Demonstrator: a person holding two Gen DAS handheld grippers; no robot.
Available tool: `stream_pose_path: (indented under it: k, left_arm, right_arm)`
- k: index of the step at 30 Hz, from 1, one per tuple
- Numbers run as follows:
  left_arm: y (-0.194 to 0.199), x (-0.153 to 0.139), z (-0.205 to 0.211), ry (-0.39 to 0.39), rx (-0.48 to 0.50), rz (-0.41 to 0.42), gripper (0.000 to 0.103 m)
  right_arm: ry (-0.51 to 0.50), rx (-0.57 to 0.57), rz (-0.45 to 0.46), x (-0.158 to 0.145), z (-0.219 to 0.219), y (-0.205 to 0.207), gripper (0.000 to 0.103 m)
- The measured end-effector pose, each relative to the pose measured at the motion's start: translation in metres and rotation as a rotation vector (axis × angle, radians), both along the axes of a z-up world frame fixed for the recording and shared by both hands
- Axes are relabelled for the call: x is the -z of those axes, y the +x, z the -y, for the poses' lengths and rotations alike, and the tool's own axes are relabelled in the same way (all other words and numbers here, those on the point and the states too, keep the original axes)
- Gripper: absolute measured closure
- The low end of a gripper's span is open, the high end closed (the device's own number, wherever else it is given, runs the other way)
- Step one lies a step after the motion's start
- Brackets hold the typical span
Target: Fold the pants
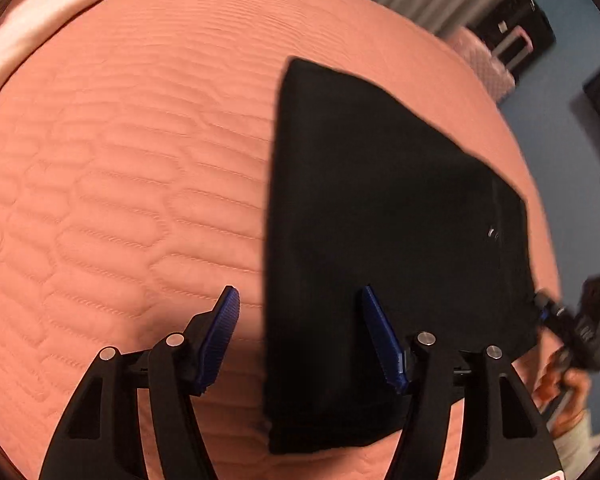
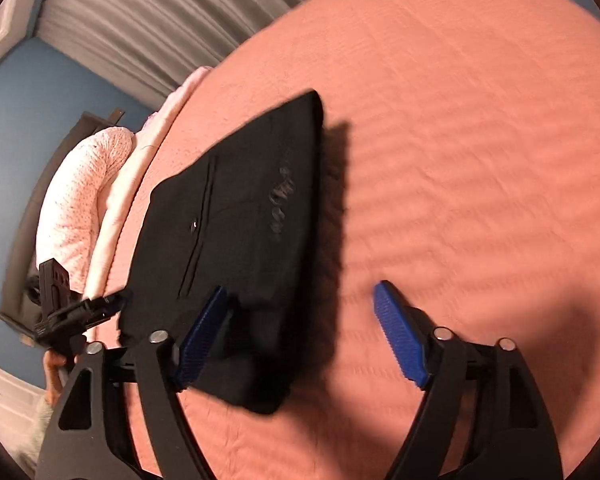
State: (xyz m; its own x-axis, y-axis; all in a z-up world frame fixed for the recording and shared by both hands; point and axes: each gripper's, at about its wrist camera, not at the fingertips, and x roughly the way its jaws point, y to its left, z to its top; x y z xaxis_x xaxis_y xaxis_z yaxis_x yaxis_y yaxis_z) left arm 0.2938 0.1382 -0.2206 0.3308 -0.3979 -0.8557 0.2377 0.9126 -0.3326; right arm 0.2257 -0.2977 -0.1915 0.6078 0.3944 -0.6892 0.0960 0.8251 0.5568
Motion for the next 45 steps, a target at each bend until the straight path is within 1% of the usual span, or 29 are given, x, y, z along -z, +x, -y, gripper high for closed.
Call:
stream_pose_path:
  k: [1,2,4,6,7,9,10,11,13,14,15,16,17,18,19,20,21,22,23,26,27,31,33,35,37,40,42,44,45]
  left_arm:
    - [-0.003,0.000,0.008,0.024,0.009,0.036,0.034]
    - [-0.002,0.003,0.012,0.032,0.011,0.040,0.032]
    - [-0.001,0.004,0.015,0.025,0.000,0.042,0.031]
    - [0.002,0.000,0.017,0.008,-0.013,0.042,0.032]
    - [0.003,-0.003,0.018,-0.004,-0.008,0.045,0.032]
    - [0.000,-0.017,0.022,0.069,-0.035,0.078,0.033]
    - [-0.002,-0.027,0.023,0.099,-0.044,0.115,0.031]
    - [0.000,-0.034,0.026,0.137,-0.048,0.147,0.030]
    - [0.013,-0.032,0.033,0.195,-0.045,0.128,0.026]
    - [0.027,-0.022,0.037,0.188,-0.027,0.069,0.026]
    - [0.040,-0.009,0.040,0.152,-0.008,-0.006,0.025]
    - [0.051,0.002,0.041,0.131,-0.016,-0.057,0.022]
    - [0.056,0.004,0.043,0.105,-0.021,-0.059,0.016]
    - [0.058,0.002,0.047,0.095,-0.018,-0.038,0.016]
    - [0.058,0.001,0.052,0.099,-0.005,-0.027,0.020]
    - [0.059,-0.002,0.061,0.095,0.029,-0.011,0.045]
    - [0.059,-0.006,0.065,0.091,0.030,-0.012,0.069]
    - [0.058,-0.014,0.068,0.117,0.014,0.000,0.082]
    - [0.059,-0.023,0.068,0.118,0.009,0.018,0.094]
    - [0.052,-0.060,0.063,0.032,-0.002,0.083,0.094]
    - [0.050,-0.073,0.063,0.028,-0.015,0.092,0.095]
    - [0.037,-0.132,0.068,0.009,0.012,0.159,0.095]
    - [0.029,-0.163,0.069,0.019,0.017,0.206,0.095]
    - [0.026,-0.189,0.065,0.016,0.023,0.233,0.095]
    - [0.021,-0.211,0.062,0.024,0.028,0.252,0.095]
    - [0.023,-0.231,0.071,0.028,0.021,0.238,0.095]
    - [0.006,-0.246,0.068,0.050,0.035,0.248,0.096]
    - [-0.015,-0.258,0.063,0.092,0.032,0.285,0.102]
    - [-0.024,-0.265,0.058,0.103,0.019,0.317,0.103]
  right_arm:
    - [-0.005,0.006,0.000,-0.001,-0.003,0.002,0.020]
    - [0.000,0.000,0.008,-0.003,-0.002,-0.001,0.020]
    - [0.026,-0.001,0.018,-0.003,-0.004,-0.002,0.020]
    - [0.032,0.005,0.026,-0.004,-0.005,0.003,0.020]
    - [0.015,0.013,0.016,-0.004,-0.006,0.008,0.022]
    - [-0.027,0.039,0.017,-0.009,-0.003,0.013,0.022]
    - [-0.035,0.046,0.026,-0.011,-0.002,0.016,0.022]
    - [-0.053,0.053,0.014,-0.012,-0.002,0.024,0.022]
    - [-0.040,0.031,-0.041,0.000,-0.005,0.043,0.021]
    - [-0.028,0.030,-0.050,0.007,-0.005,0.052,0.021]
    - [-0.025,0.027,-0.030,0.006,-0.008,0.057,0.021]
    - [-0.020,-0.006,-0.023,0.005,-0.013,0.063,0.032]
    - [-0.055,-0.034,-0.029,0.005,-0.022,0.071,0.045]
    - [-0.087,-0.047,-0.033,0.004,-0.029,0.076,0.051]
    - [-0.093,-0.062,-0.031,0.004,-0.033,0.080,0.061]
    - [-0.088,-0.066,-0.025,0.001,-0.032,0.081,0.065]
    - [-0.083,-0.070,-0.014,-0.004,-0.031,0.081,0.075]
    - [-0.094,-0.073,0.013,-0.012,-0.033,0.081,0.078]
    - [-0.112,-0.077,0.035,-0.020,-0.036,0.078,0.079]
    - [-0.119,-0.090,0.122,-0.056,-0.044,0.074,0.082]
    - [-0.125,-0.098,0.144,-0.067,-0.048,0.074,0.082]
    - [-0.121,-0.099,0.202,-0.112,-0.047,0.069,0.082]
    - [-0.096,-0.083,0.222,-0.132,-0.040,0.068,0.083]
    - [-0.079,-0.067,0.239,-0.150,-0.029,0.066,0.083]
    - [-0.069,-0.059,0.234,-0.163,-0.023,0.070,0.083]
    - [-0.059,-0.056,0.218,-0.181,-0.017,0.066,0.084]
    - [-0.083,-0.083,0.221,-0.194,-0.024,0.051,0.085]
    - [-0.101,-0.110,0.220,-0.201,-0.029,0.030,0.085]
    - [-0.110,-0.119,0.220,-0.203,-0.032,0.023,0.085]
